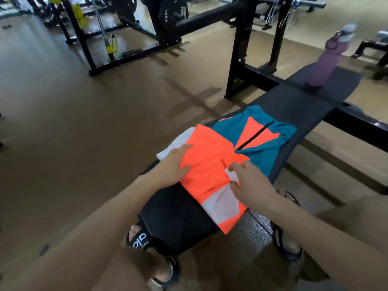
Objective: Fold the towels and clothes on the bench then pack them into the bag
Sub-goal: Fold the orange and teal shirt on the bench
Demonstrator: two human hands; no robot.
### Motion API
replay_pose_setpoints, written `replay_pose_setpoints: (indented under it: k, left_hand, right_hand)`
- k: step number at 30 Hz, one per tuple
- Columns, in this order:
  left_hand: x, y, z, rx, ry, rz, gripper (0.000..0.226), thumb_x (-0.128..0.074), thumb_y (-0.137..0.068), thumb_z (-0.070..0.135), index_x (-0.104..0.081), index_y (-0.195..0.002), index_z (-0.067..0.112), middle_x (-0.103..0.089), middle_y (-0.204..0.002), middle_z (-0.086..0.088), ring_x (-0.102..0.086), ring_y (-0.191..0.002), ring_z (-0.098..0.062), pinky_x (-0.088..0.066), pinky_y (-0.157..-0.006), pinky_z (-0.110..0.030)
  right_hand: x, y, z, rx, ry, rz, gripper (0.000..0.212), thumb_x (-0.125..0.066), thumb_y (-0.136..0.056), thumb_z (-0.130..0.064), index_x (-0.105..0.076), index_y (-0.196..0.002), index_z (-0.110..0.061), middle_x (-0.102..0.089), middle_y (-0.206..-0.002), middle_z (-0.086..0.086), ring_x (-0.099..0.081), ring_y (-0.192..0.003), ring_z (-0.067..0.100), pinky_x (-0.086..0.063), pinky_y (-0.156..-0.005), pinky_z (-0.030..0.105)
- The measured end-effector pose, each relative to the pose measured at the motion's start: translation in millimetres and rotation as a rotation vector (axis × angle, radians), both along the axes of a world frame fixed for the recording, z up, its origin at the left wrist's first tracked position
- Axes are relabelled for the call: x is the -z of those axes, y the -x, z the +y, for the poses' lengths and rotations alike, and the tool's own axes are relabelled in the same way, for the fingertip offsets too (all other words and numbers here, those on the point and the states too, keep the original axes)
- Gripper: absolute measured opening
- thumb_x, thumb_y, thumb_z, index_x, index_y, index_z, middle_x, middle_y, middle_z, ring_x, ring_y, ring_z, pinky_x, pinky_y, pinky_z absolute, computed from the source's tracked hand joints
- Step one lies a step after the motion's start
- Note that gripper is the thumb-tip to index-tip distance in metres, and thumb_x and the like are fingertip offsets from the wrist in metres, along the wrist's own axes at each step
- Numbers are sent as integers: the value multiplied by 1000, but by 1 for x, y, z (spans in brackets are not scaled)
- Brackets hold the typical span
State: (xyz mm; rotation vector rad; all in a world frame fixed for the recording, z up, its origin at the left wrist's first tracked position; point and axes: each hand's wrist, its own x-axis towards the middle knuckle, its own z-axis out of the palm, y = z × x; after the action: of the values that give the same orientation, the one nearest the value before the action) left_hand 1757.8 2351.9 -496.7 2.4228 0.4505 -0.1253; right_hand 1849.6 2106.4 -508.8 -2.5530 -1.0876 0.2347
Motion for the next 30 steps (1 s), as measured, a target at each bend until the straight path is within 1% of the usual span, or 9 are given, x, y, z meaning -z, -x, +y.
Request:
replay_pose_setpoints:
  k: [4,8,11,14,17,19,22,26,30]
  left_hand:
    - [42,29,-12,29,-107,30,69,-60,-97,28,-26,-156,36,-34,-152,-5,-56,-103,-18,-46,-99,-33]
    - [49,26,-15,-68,-197,51,65,-59,-97,41,-30,-154,32,-27,-154,-11,-37,-133,-30,-40,-111,-46]
    - [43,12,-20,-372,-122,71,65,-65,-93,41,-33,-146,20,-25,-144,-16,-32,-130,-38,-35,-109,-46]
    - [43,4,-16,-687,147,38,68,-75,-88,36,-30,-132,10,-35,-132,-12,-50,-114,-34,-46,-95,-42]
    - [50,3,-9,-868,506,-71,62,-78,-83,22,-35,-124,6,-54,-124,-11,-64,-103,-26,-60,-85,-44]
    - [53,1,-11,-926,660,-108,58,-79,-79,16,-48,-125,-1,-63,-120,-13,-69,-98,-25,-62,-74,-38]
    - [46,-3,-14,-928,689,-209,33,-70,-86,2,-59,-116,-7,-69,-109,-15,-70,-92,-23,-60,-64,-30]
    - [33,-7,1,-977,608,-343,34,-66,-90,-1,-47,-117,6,-58,-99,-6,-60,-75,-14,-53,-61,-25]
    - [38,-2,10,-902,495,-156,32,-63,-91,3,-48,-120,4,-62,-103,-15,-60,-65,-15,-54,-54,-25]
  right_hand:
    - [20,30,-12,-126,139,-108,50,-64,-75,-41,-56,-122,-28,-51,-104,5,-54,-95,32,-47,-73,42]
    - [21,15,-19,73,209,-2,53,-60,-91,-31,-39,-140,-27,-38,-123,10,-48,-103,32,-45,-79,40]
    - [20,4,-31,194,48,277,51,-57,-91,-16,-35,-136,-25,-36,-111,5,-48,-85,25,-38,-63,33]
    - [24,8,-46,338,-139,444,34,-60,-87,-10,-39,-111,-22,-51,-97,3,-56,-82,24,-40,-59,33]
    - [28,22,-51,462,-167,531,39,-71,-84,-31,-36,-100,-20,-57,-87,1,-59,-77,21,-37,-54,31]
    - [32,31,-49,470,-157,493,38,-70,-85,-38,-40,-100,-19,-58,-88,0,-59,-80,21,-37,-56,33]
    - [31,29,-47,471,-302,524,14,-63,-88,-23,-49,-89,-20,-57,-81,-1,-55,-73,16,-37,-57,31]
    - [22,3,-67,631,-645,629,12,-66,-84,-12,-57,-84,-20,-65,-80,9,-63,-74,25,-48,-61,34]
    - [25,5,-78,838,-873,1185,17,-65,-91,-7,-53,-102,-13,-69,-105,20,-71,-91,30,-59,-81,44]
